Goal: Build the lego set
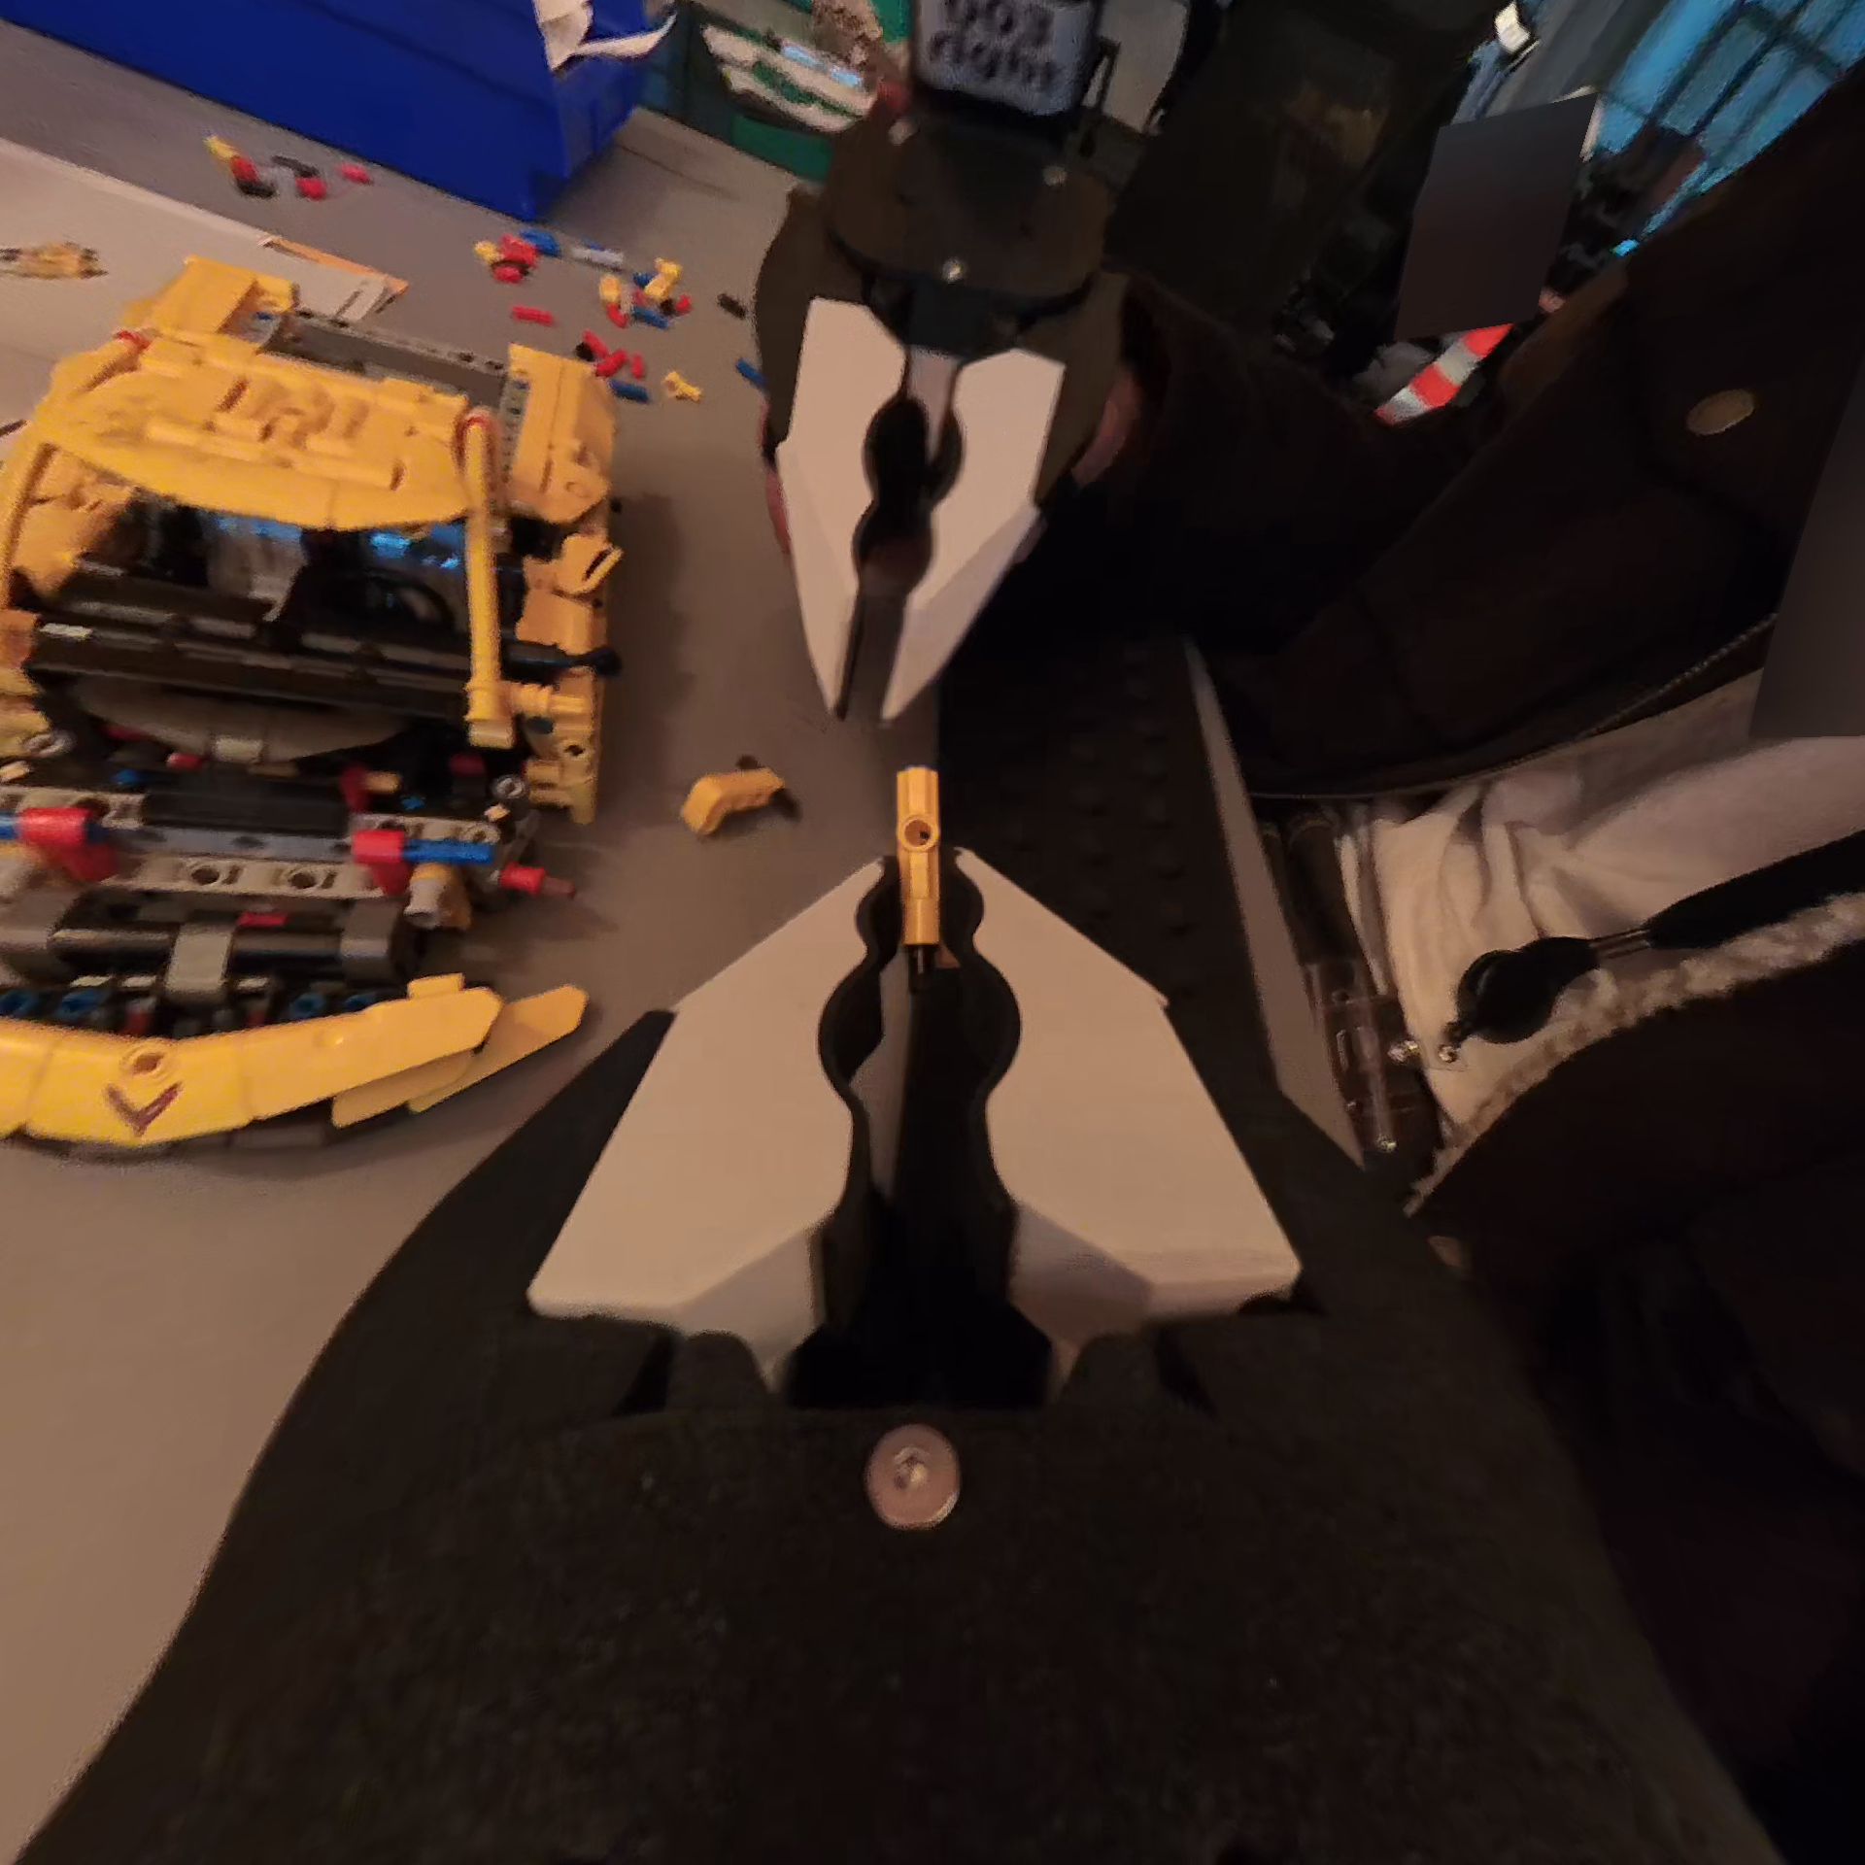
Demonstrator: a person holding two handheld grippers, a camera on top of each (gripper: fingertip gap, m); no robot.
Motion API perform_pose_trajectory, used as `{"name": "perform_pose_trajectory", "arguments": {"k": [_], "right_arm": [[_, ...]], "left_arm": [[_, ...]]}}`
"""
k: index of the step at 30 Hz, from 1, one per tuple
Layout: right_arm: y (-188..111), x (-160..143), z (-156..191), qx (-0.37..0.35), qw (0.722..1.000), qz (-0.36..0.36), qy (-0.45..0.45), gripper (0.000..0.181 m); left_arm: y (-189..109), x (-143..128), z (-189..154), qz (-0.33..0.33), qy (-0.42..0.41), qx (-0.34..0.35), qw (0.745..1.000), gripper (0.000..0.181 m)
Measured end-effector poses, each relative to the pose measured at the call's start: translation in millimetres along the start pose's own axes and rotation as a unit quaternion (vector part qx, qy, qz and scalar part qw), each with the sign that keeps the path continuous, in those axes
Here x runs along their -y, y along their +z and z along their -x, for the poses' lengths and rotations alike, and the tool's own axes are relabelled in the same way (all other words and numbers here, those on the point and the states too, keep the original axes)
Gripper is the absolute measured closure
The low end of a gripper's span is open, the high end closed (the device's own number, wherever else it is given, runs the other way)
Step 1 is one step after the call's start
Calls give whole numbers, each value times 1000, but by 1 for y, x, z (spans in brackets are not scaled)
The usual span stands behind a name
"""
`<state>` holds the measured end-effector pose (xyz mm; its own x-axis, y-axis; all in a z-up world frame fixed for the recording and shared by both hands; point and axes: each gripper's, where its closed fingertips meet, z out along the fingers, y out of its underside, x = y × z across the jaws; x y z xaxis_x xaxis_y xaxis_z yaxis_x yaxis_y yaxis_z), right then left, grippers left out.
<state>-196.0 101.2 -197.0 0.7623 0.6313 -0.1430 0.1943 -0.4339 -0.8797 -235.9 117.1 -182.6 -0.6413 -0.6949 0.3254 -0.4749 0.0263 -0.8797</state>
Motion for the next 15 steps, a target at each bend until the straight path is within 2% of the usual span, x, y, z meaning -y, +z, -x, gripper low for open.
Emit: {"name": "perform_pose_trajectory", "arguments": {"k": [3,6,14,15], "right_arm": [[-3,-30,-13,-40,996,76,-32,160],[-4,-37,-23,-62,994,88,-23,160],[12,-48,-34,-84,989,120,-1,163],[12,-48,-36,-83,989,122,9,165]], "left_arm": [[5,-18,20,63,12,60,996,175],[15,-43,33,148,38,105,983,175],[22,-43,29,153,114,118,975,174],[22,-42,30,152,120,124,973,168]]}}
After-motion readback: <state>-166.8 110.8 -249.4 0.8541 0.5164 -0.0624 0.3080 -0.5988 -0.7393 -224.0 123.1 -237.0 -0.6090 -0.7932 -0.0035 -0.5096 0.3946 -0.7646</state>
